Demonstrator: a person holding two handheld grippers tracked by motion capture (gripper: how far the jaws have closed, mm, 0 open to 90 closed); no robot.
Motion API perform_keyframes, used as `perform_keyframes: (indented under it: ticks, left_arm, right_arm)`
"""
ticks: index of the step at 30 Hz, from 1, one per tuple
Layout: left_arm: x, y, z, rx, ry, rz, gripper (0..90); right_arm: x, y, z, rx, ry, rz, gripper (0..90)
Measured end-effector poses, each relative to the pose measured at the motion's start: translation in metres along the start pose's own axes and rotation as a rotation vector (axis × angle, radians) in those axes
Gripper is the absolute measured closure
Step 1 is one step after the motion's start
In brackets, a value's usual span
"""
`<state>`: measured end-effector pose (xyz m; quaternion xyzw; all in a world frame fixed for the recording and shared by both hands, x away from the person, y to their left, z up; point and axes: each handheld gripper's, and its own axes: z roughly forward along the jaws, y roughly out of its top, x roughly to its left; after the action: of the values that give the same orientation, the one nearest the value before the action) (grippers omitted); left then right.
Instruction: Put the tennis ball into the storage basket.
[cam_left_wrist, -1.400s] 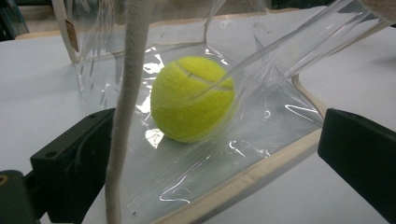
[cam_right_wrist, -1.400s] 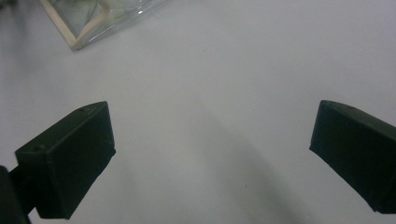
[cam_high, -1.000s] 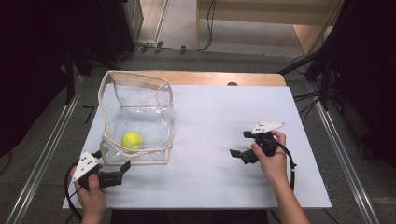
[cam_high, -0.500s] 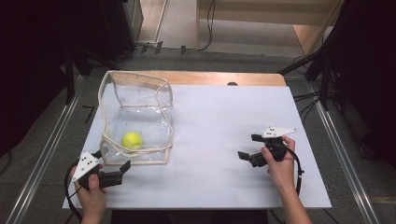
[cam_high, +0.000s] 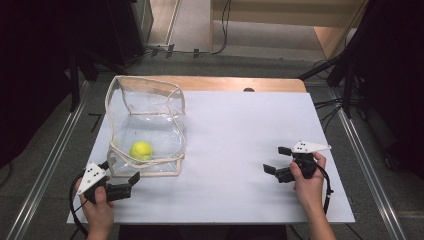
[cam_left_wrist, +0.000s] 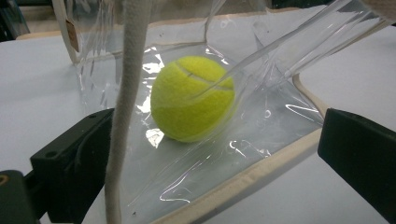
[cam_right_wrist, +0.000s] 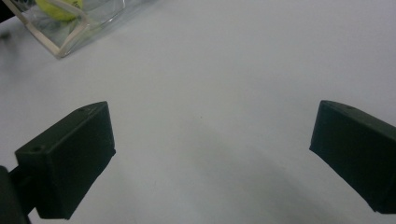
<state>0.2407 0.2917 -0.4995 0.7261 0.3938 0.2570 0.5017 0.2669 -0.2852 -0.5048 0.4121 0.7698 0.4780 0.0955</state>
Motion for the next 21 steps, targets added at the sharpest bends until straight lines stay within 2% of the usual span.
perform_keyframes:
  ticks: [21]
  left_arm:
    - [0.000,0.000,0.000,-0.002,0.001,0.001,0.0]
  right_arm:
    - [-0.011,-0.024,-0.038,-0.068,-0.074,0.029,0.0]
